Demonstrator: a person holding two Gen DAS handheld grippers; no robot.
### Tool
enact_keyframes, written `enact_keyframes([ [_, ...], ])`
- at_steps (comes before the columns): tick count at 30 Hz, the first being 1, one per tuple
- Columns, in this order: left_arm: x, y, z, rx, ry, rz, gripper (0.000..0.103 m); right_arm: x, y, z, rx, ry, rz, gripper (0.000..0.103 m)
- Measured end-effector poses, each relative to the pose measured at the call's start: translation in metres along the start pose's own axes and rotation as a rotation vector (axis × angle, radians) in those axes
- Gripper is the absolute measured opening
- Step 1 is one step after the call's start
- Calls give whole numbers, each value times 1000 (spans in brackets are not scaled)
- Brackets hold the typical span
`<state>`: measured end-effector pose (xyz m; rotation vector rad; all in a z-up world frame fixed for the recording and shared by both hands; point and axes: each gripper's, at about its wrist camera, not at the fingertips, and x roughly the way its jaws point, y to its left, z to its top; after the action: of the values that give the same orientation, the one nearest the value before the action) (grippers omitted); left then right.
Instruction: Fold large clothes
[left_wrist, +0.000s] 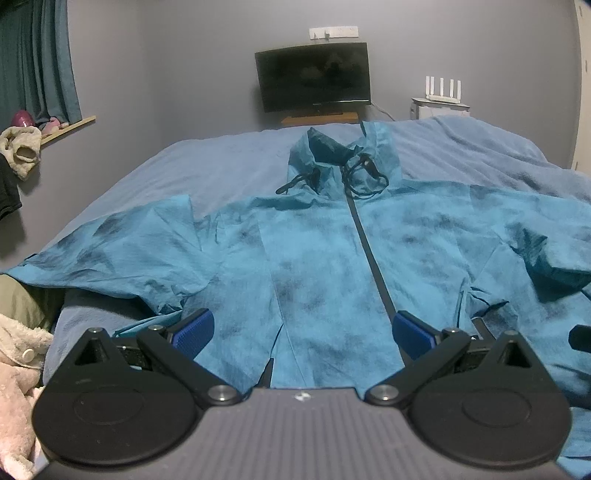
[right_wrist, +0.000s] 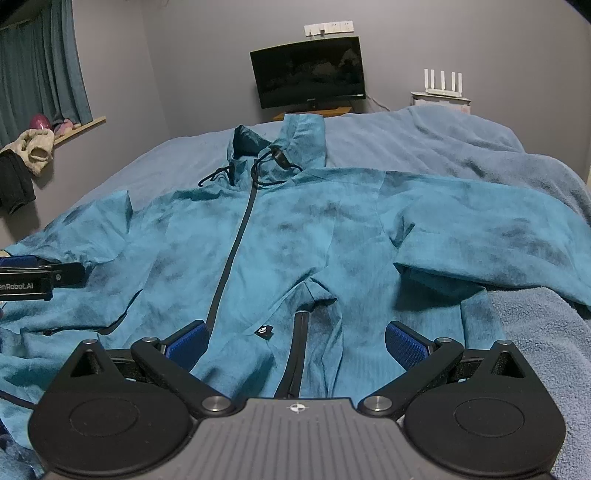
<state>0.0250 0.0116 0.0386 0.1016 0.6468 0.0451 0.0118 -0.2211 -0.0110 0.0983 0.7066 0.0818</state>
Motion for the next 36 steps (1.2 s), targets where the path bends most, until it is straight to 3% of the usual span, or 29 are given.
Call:
enact_keyframes([
  [10, 8, 3, 3, -9, 4, -26, 103, 1, -2, 6, 18, -3, -2, 103],
  [14, 12, 17, 13, -55, -29, -60, 103, -10, -9, 18, 54, -117, -13, 103],
  [17, 13, 23, 21, -61, -53, -39, 103, -17, -16, 36, 75, -185, -49, 103],
  [23, 22, 27, 36, -5, -69, 29, 103, -35, -16, 76, -89, -390, -206, 103],
  [28, 35, 37, 35, -49, -62, -4, 103, -16, -23, 100, -101, -286, -208, 103],
  [36, 61, 45, 22, -97, -8, -40, 103, 22, -37, 78, -52, -181, -136, 103],
])
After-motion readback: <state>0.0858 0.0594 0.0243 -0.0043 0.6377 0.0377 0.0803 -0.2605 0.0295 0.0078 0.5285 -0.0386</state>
